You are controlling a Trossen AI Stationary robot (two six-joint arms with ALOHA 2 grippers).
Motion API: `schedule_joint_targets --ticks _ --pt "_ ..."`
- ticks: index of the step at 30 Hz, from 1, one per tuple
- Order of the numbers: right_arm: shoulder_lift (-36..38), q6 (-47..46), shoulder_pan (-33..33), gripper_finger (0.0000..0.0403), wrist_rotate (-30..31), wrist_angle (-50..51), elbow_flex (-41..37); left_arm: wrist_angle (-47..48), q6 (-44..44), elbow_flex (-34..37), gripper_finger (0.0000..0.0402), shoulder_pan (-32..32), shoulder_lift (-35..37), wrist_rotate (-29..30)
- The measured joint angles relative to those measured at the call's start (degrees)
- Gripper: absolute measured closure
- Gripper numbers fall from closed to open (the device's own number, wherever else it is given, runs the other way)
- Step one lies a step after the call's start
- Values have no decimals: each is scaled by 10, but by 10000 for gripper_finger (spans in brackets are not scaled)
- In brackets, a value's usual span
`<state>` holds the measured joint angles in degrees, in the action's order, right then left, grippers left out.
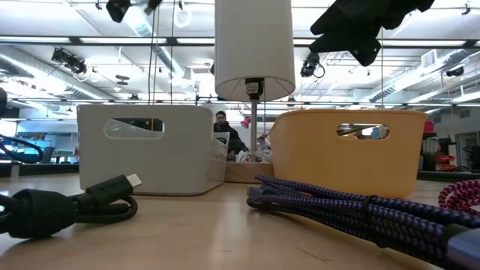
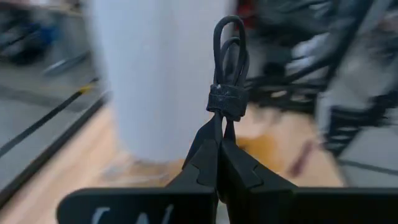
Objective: Pick & Place USB Port
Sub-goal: Put the black charger cable into the yellow bin
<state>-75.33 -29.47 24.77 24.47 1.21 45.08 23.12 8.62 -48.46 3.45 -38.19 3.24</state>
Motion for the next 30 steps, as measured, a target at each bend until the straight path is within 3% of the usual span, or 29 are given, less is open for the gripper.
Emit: schedule_joint_targets --ticks 6,12,16,21,26,30 --pt "0 0 0 262 1 -3 0 -205 5 136 396 -147 6 86" --pt "0 2 0 262 1 -6 0 -410 -45 191 396 -239 -80 155" --pt "0 13 0 262 1 -23 0 -479 -43 192 396 -256 -163 188" --pt "0 31 0 262 1 -43 0 -630 -65 192 396 -256 -274 185" --pt "0 60 0 262 1 -70 0 -732 -69 190 396 -241 -338 184" --pt "0 107 0 262 1 -116 0 -759 -63 166 396 -236 -375 177"
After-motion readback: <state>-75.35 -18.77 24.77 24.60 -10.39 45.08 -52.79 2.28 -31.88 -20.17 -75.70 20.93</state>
